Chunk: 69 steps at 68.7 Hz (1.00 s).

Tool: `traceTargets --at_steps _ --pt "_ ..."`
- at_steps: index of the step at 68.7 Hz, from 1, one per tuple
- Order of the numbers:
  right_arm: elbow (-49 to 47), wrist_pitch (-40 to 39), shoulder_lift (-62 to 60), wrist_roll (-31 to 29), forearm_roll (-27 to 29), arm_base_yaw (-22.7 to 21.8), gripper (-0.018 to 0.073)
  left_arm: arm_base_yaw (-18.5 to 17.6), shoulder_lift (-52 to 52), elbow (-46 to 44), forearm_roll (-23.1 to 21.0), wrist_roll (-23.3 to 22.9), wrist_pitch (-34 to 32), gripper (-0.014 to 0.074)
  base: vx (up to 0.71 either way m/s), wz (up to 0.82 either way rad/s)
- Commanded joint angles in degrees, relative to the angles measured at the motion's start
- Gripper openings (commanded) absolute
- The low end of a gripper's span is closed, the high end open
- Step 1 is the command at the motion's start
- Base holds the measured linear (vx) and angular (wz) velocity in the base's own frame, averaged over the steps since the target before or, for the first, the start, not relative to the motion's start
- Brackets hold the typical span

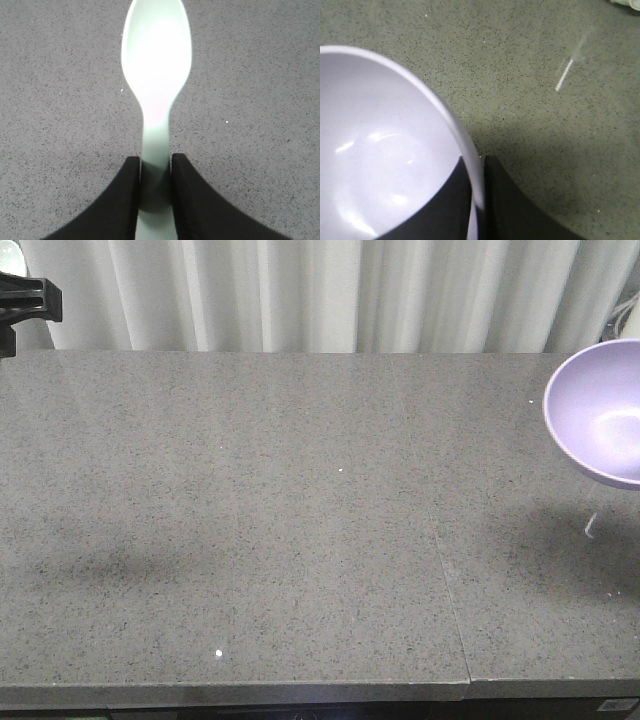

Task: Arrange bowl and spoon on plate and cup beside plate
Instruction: 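Lift the bowl by its rim with the right gripper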

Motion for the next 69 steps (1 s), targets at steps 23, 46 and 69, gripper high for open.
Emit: traceTargets --at_steps 23,46,69 --pt "-1.5 2.0 -12.0 -0.6 -0.4 -0.2 -0.0006 -0.2 -1.5 -1.2 1.3 0.0 -2.6 -0.0006 0.0 0.0" --pt "-1.5 2.1 -12.0 -0.6 -0.2 -0.2 -0.0006 -0.2 -1.5 -1.2 1.3 0.0 -2.6 -0.0006 0.0 0.0" --pt "-1.5 2.1 -12.0 -0.6 -0.2 -0.2 -0.0006 -0.2 -1.5 -1.2 1.3 0.0 -2.6 -0.0006 0.0 0.0"
